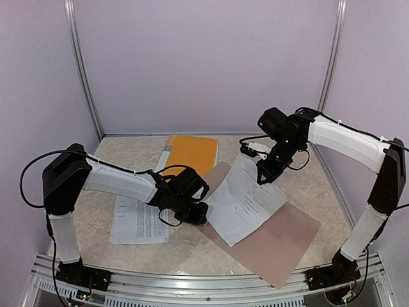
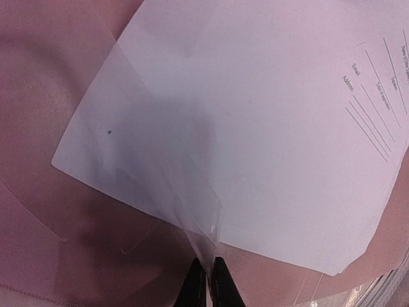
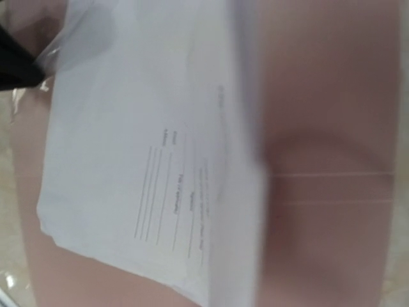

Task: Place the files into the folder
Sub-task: Insert the folder to form pockets on the folder.

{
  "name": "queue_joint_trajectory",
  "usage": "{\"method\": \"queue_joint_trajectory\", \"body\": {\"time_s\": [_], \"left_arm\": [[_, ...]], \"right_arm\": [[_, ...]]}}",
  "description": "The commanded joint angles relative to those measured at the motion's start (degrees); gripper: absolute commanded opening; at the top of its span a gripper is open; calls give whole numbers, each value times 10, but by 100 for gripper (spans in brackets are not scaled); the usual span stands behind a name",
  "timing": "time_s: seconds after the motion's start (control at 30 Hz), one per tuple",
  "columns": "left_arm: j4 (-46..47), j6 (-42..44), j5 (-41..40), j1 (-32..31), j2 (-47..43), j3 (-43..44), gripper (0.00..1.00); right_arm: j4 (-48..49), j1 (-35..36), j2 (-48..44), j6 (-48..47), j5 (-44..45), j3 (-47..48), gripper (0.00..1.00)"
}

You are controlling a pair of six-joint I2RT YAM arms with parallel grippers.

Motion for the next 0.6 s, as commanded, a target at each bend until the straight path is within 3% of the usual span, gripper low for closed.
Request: {"method": "queue_joint_trajectory", "body": {"time_s": [0.0,0.57], "left_arm": [[-10,12,13,-4,-11,9,4],[-19,16,8,-7,-18,18,13]], "right_arm": [[0,-7,9,-18,27,30,0],[29,-25,27,-33,-11,26,0]]}}
